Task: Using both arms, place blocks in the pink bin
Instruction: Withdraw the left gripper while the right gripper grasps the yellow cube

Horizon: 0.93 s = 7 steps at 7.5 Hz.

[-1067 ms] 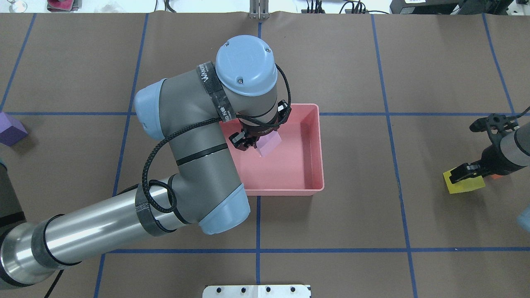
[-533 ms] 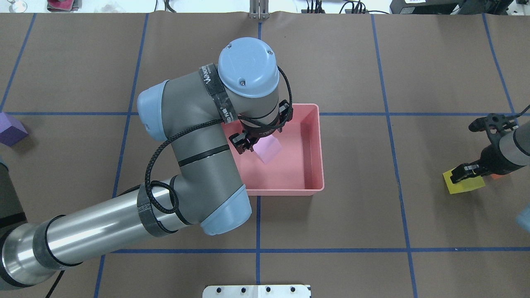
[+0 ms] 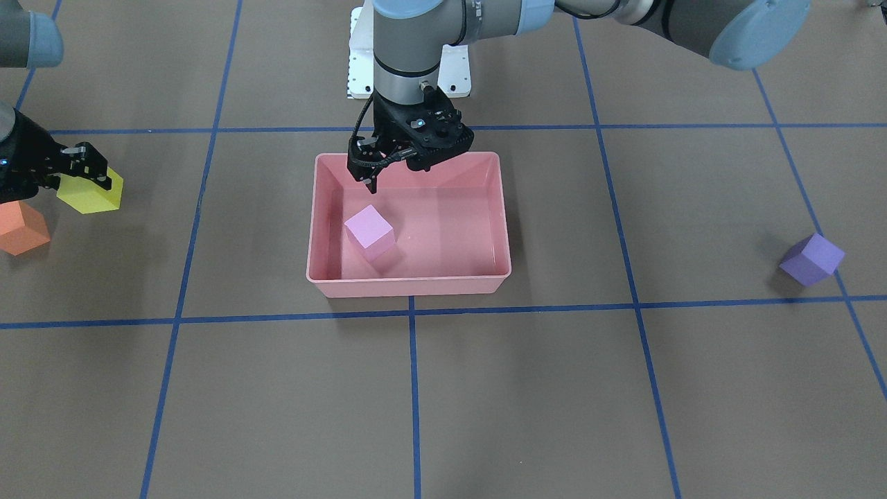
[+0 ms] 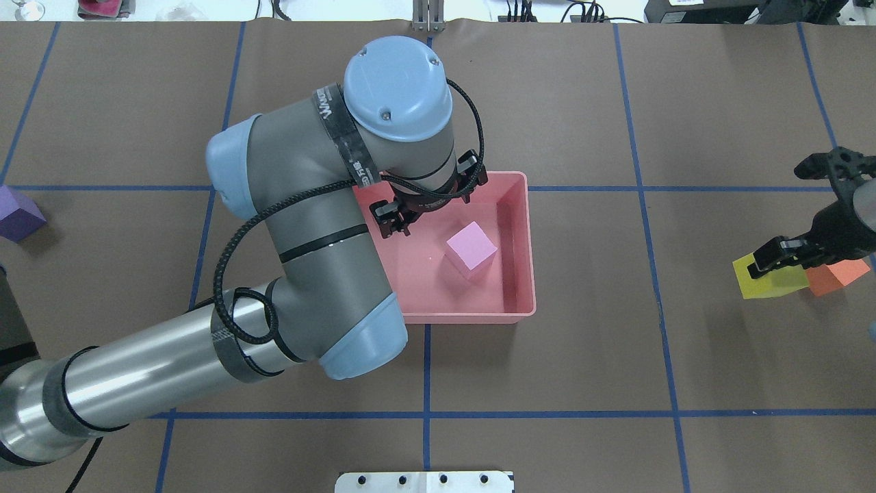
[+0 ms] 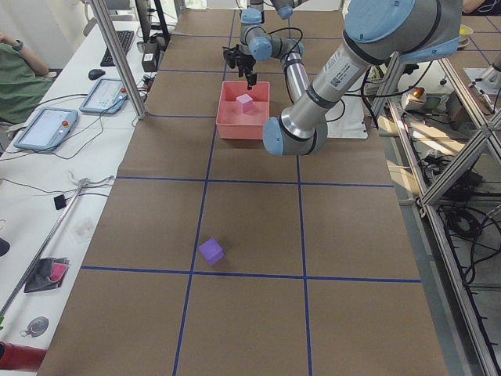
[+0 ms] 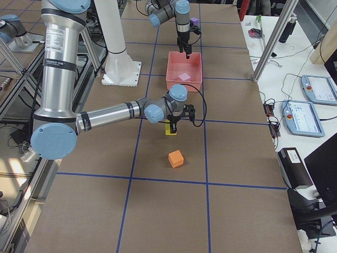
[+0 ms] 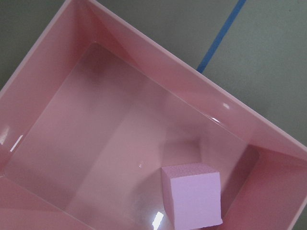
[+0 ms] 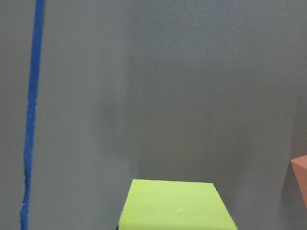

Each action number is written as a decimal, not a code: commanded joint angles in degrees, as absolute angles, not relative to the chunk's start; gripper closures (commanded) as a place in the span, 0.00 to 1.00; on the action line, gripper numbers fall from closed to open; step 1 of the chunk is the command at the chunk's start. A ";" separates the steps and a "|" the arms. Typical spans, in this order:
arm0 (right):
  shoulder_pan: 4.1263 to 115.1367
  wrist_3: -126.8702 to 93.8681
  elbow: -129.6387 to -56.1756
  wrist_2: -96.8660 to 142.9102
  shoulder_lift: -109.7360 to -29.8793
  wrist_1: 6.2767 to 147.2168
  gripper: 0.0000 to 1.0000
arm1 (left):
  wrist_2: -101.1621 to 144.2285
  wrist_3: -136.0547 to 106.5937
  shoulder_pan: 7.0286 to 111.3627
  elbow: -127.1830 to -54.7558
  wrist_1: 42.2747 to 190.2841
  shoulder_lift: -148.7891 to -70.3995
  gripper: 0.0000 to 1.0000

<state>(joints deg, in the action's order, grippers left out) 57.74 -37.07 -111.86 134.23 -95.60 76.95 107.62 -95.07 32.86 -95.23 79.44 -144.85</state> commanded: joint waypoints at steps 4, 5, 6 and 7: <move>58.54 -36.91 -118.92 135.54 -67.12 111.73 1.00 | 118.01 -53.70 50.84 -104.64 71.63 -129.35 0.00; 58.19 -37.00 -118.65 135.35 -65.32 112.58 1.00 | 121.26 -45.78 55.41 -106.68 73.72 -122.76 0.00; 56.62 -37.35 -118.22 134.48 -63.39 112.59 1.00 | 122.42 -38.66 58.94 -107.31 80.00 -114.43 0.00; 55.30 -37.61 -117.34 133.34 -61.19 112.67 1.00 | 123.65 -29.10 63.50 -105.92 86.16 -108.17 0.00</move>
<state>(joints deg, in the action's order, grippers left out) 56.90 -37.28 -118.19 134.55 -64.15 112.05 121.77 -40.17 58.04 -106.35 79.17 -116.80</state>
